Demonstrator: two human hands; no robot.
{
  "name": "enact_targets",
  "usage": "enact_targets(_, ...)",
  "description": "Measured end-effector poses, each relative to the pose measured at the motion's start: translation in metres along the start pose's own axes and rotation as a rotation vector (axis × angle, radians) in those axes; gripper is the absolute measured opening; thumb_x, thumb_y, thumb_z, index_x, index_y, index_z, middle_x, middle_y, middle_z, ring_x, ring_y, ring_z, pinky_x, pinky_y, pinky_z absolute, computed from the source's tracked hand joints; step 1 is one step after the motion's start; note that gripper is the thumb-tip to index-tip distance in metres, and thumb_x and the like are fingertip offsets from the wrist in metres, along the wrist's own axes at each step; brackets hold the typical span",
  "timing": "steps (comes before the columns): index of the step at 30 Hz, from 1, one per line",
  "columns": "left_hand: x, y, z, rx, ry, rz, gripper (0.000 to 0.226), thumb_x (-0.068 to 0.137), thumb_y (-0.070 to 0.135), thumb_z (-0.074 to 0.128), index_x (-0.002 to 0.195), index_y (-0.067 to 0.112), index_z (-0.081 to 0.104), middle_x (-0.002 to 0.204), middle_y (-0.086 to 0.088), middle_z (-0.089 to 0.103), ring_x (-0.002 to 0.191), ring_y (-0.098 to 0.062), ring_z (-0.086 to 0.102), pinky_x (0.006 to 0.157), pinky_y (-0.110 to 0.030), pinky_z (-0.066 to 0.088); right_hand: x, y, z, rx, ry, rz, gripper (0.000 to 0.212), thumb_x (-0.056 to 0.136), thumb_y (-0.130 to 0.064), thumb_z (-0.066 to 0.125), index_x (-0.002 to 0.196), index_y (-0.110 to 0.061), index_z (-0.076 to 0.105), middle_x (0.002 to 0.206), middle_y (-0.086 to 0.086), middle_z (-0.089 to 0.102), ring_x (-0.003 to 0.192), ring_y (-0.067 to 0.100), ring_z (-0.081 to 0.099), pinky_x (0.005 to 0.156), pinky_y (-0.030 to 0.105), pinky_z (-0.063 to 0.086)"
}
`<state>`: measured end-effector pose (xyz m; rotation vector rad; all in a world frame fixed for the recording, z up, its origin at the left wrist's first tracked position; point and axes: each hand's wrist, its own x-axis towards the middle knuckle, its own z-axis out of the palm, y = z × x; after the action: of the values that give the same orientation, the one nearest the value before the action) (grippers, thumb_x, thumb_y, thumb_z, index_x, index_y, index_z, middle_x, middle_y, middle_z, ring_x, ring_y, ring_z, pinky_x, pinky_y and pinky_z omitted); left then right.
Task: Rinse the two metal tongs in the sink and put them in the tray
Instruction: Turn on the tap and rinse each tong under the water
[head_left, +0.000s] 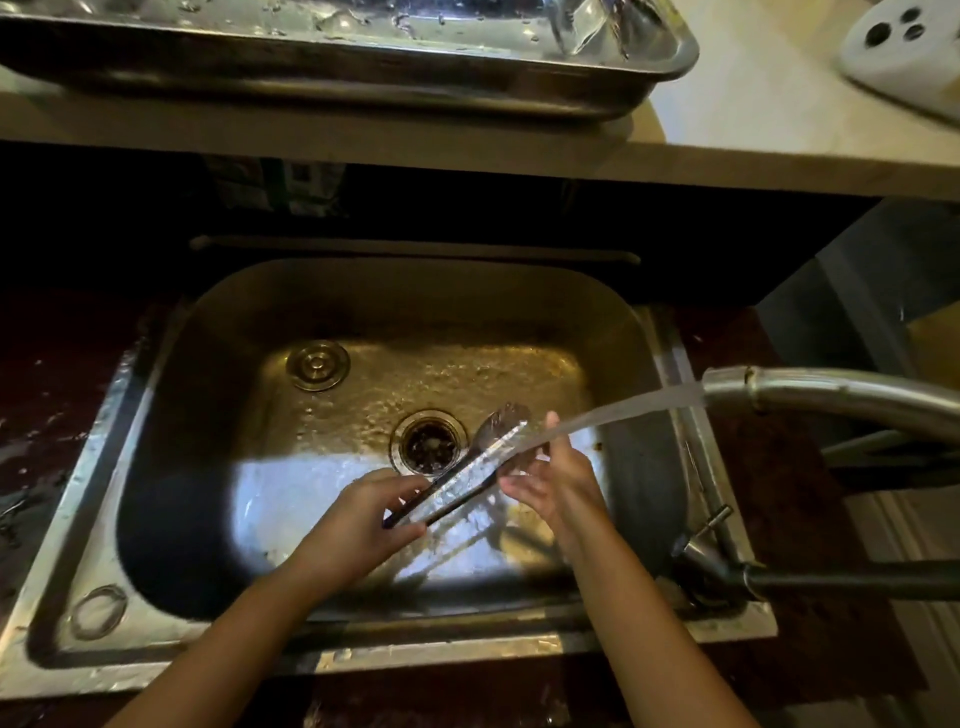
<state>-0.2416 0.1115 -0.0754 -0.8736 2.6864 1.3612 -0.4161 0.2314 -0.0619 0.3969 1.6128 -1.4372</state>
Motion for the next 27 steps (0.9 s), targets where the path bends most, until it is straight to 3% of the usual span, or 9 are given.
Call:
enact_targets(3, -0.004, -0.002, 0.007, 0.243, 0.087, 0.137, 0.046, 0.081, 0.021, 0.065, 0.125, 0.022, 0.053, 0.111, 0.000, 0.059, 0.097, -0.018, 0.059, 0.074, -0.019, 0.042, -0.004, -0.002, 0.003, -0.029, -0.002, -0.049, 0.027, 0.080, -0.045, 0.064, 0.086, -0.019, 0.057, 0.097, 0.009, 0.063, 0.083, 0.029, 0.069, 0.069, 0.032, 0.059)
enact_targets(7, -0.007, 0.009, 0.013, 0.597, 0.197, 0.334, 0.062, 0.054, 0.013, 0.085, 0.112, 0.012, 0.062, 0.090, -0.005, 0.069, 0.072, -0.021, 0.067, 0.047, -0.021, 0.048, -0.003, -0.002, 0.001, -0.048, 0.057, -0.059, 0.025, 0.079, -0.033, 0.070, 0.090, -0.013, 0.060, 0.100, 0.013, 0.068, 0.093, 0.030, 0.067, 0.068, 0.032, 0.058)
enact_targets(9, -0.007, 0.011, 0.015, 0.598, 0.221, 0.361, 0.062, 0.053, 0.012, 0.084, 0.111, 0.013, 0.062, 0.092, -0.004, 0.068, 0.072, -0.020, 0.067, 0.047, -0.020, 0.048, -0.002, -0.002, -0.001, -0.038, 0.071, -0.071, 0.016, 0.082, -0.027, 0.068, 0.087, -0.014, 0.061, 0.095, 0.012, 0.068, 0.088, 0.026, 0.068, 0.062, 0.029, 0.057)
enact_targets(13, 0.002, 0.011, 0.009, 0.009, 0.037, -0.012, 0.038, 0.082, 0.026, 0.064, 0.118, 0.027, 0.053, 0.109, 0.011, 0.058, 0.093, -0.004, 0.057, 0.074, -0.011, 0.043, 0.000, 0.002, -0.006, -0.040, -0.008, -0.161, 0.006, 0.088, -0.011, 0.058, 0.086, -0.015, 0.063, 0.088, 0.010, 0.068, 0.079, 0.022, 0.067, 0.059, 0.026, 0.058)
enact_targets(18, 0.025, 0.018, -0.002, -0.504, -0.411, -0.270, 0.024, 0.093, 0.020, 0.047, 0.094, 0.004, 0.065, 0.077, 0.004, 0.076, 0.064, -0.011, 0.069, 0.065, -0.022, 0.053, -0.003, -0.002, -0.011, -0.002, -0.162, -0.231, 0.010, 0.088, -0.003, 0.055, 0.092, -0.011, 0.061, 0.090, 0.011, 0.067, 0.076, 0.018, 0.069, 0.067, 0.028, 0.060)
enact_targets(20, 0.027, 0.018, -0.005, -0.593, -0.479, -0.313, 0.019, 0.091, 0.018, 0.052, 0.095, 0.006, 0.066, 0.078, 0.005, 0.077, 0.065, -0.012, 0.070, 0.059, -0.020, 0.055, -0.003, -0.001, -0.013, -0.159, -0.167, -0.259, 0.042, 0.079, -0.014, 0.069, 0.117, -0.011, 0.051, 0.109, 0.011, 0.063, 0.090, 0.020, 0.068, 0.075, 0.030, 0.059)
enact_targets(22, 0.027, 0.016, -0.004, -0.623, -0.513, -0.326, 0.016, 0.087, 0.019, 0.057, 0.093, 0.011, 0.069, 0.085, 0.002, 0.077, 0.072, -0.013, 0.072, 0.061, -0.021, 0.056, -0.003, -0.001, -0.015, -0.436, -0.096, -0.328, 0.067, 0.066, -0.030, 0.080, 0.123, -0.020, 0.046, 0.119, 0.002, 0.057, 0.102, 0.021, 0.061, 0.082, 0.034, 0.058)
enact_targets(25, 0.025, 0.013, 0.003, -0.722, -0.524, -0.378, 0.015, 0.083, 0.020, 0.060, 0.087, 0.013, 0.073, 0.088, -0.006, 0.077, 0.073, -0.016, 0.072, 0.062, -0.022, 0.058, -0.004, -0.010, -0.012, -0.390, 0.039, -0.490, 0.020, 0.072, -0.027, 0.077, 0.082, -0.024, 0.059, 0.094, -0.002, 0.061, 0.092, 0.022, 0.063, 0.072, 0.036, 0.059)
enact_targets(27, 0.023, 0.014, 0.007, -0.775, -0.518, -0.390, 0.016, 0.083, 0.021, 0.059, 0.087, 0.012, 0.073, 0.087, -0.007, 0.077, 0.073, -0.018, 0.073, 0.061, -0.022, 0.058, -0.003, -0.016, -0.011, -0.375, 0.094, -0.533, 0.015, 0.084, -0.028, 0.065, 0.073, -0.018, 0.062, 0.078, 0.003, 0.063, 0.080, 0.023, 0.064, 0.064, 0.038, 0.057)
